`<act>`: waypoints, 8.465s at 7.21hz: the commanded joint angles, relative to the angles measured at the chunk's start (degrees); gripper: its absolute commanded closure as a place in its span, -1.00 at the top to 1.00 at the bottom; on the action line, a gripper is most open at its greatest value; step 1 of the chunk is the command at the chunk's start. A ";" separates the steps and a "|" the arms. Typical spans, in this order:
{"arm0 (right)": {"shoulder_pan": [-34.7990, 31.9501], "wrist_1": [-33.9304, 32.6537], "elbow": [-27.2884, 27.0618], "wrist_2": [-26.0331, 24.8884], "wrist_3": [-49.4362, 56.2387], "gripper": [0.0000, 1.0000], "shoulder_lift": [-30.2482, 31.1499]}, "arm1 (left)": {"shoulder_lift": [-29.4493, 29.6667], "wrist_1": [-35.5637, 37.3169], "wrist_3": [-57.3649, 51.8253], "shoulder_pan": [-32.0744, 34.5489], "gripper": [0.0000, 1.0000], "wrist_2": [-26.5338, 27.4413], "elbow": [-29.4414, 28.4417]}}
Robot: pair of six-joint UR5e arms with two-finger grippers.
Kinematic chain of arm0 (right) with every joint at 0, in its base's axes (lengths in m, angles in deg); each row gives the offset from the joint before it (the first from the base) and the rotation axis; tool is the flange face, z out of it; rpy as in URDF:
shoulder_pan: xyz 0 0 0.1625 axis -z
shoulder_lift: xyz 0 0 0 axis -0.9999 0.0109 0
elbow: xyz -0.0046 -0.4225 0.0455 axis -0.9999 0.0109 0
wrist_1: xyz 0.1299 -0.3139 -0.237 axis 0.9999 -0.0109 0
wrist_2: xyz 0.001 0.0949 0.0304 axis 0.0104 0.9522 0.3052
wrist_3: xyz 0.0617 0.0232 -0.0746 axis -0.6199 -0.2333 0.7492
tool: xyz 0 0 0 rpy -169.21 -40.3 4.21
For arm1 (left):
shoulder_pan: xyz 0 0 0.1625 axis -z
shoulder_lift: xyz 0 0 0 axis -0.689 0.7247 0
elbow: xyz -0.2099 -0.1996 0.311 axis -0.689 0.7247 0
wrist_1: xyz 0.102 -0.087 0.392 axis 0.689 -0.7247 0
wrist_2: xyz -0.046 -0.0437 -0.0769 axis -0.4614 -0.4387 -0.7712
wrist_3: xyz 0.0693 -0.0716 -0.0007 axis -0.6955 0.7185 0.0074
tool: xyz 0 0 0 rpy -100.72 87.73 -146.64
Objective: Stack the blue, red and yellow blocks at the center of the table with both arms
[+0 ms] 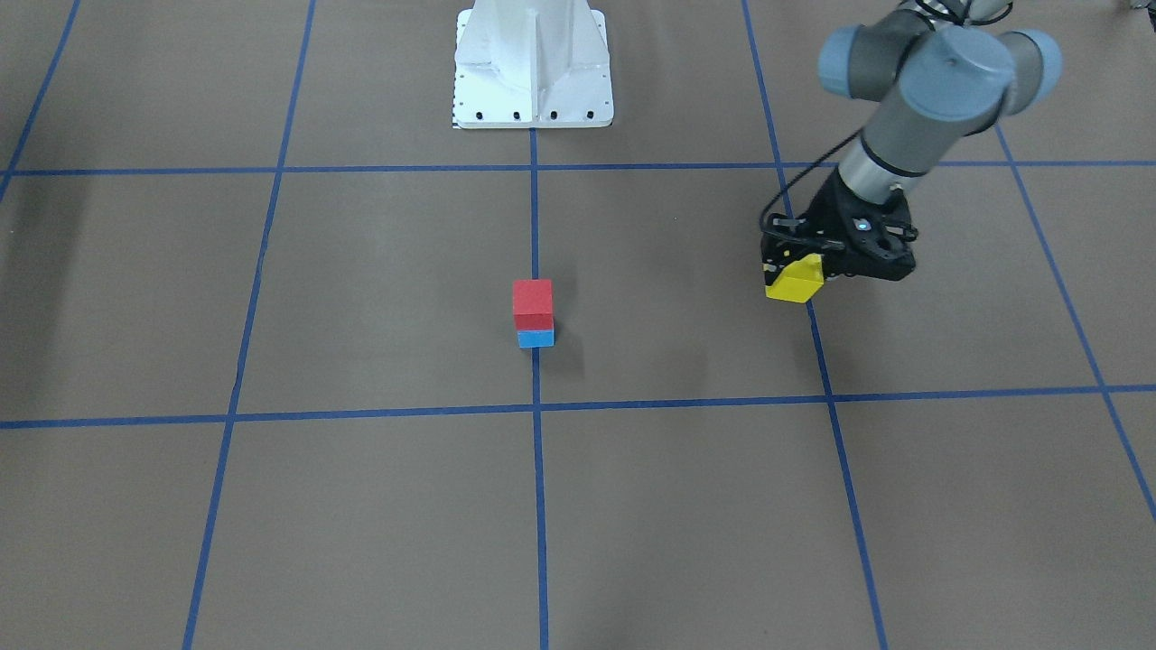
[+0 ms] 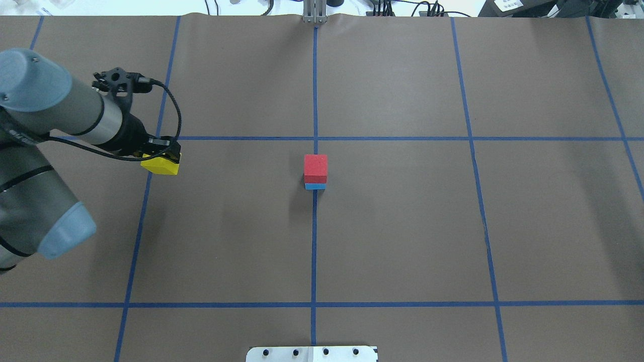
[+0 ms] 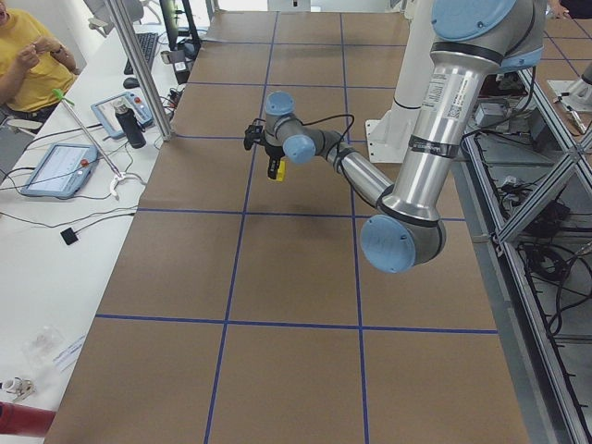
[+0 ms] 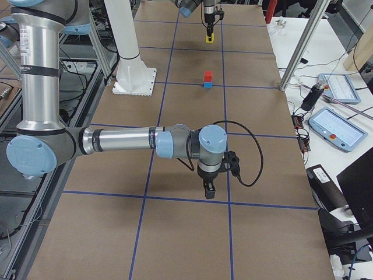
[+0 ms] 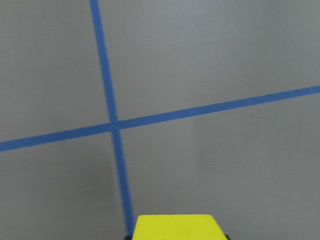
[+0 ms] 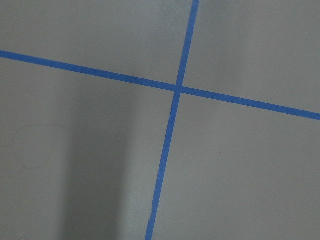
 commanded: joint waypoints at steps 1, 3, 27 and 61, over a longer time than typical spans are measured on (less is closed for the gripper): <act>0.00 0.01 -0.01 0.00 -0.06 1.00 0.00 | 17.09 15.98 8.70 -9.34 -1.00 5.86 -2.19; 0.00 0.01 0.08 0.00 0.03 1.00 0.00 | 30.02 16.01 12.15 -10.86 -1.00 5.97 -14.99; 0.00 0.01 0.26 0.00 0.29 1.00 -0.70 | 5.10 24.01 -38.00 17.11 1.00 -8.59 4.89; 0.00 6.78 2.19 -0.18 0.38 1.00 1.93 | -33.28 0.11 -63.60 52.33 1.00 -16.18 -10.31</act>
